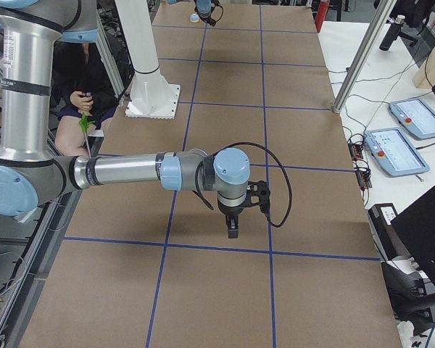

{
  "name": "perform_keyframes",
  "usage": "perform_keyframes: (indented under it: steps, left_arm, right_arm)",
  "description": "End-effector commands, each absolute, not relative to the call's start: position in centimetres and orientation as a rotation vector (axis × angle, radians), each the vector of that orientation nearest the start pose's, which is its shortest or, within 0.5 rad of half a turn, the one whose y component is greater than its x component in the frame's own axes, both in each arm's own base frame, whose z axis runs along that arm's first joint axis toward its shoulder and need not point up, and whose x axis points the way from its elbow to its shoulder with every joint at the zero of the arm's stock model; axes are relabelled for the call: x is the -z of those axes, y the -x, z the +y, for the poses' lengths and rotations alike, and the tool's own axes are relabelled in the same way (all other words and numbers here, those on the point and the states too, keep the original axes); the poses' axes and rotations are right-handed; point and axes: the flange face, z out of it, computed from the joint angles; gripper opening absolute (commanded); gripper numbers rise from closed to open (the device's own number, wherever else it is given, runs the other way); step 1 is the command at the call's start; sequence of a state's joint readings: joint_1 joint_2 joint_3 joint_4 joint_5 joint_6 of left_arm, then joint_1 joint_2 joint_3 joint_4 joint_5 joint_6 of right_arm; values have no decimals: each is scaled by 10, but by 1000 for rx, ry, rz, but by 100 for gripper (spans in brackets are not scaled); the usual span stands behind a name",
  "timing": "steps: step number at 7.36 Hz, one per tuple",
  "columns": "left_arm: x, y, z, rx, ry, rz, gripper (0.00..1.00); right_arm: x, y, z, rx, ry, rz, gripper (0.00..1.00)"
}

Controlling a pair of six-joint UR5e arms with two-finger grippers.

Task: Place and press bell with both arms

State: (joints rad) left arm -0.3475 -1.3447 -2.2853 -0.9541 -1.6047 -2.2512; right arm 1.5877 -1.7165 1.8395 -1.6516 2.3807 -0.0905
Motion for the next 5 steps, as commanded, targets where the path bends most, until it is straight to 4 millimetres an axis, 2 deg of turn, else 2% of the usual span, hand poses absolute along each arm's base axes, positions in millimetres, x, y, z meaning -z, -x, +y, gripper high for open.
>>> perform_keyframes:
  steps: [1, 2, 3, 5]
  left_arm:
    - [-575, -282, -212, 1197, -47, -240, 100]
    - [-617, -260, -188, 1231, -58, -219, 100]
    - [-649, -242, -168, 1261, -72, -212, 100]
    - [-687, -241, -152, 1330, -128, -262, 100]
  right_arm:
    - [-600, -69, -429, 86, -82, -804, 100]
    - [-600, -69, -430, 87, -84, -802, 100]
    - [-600, -69, -430, 87, -84, -802, 100]
    - [-598, -69, -431, 89, -88, -802, 100]
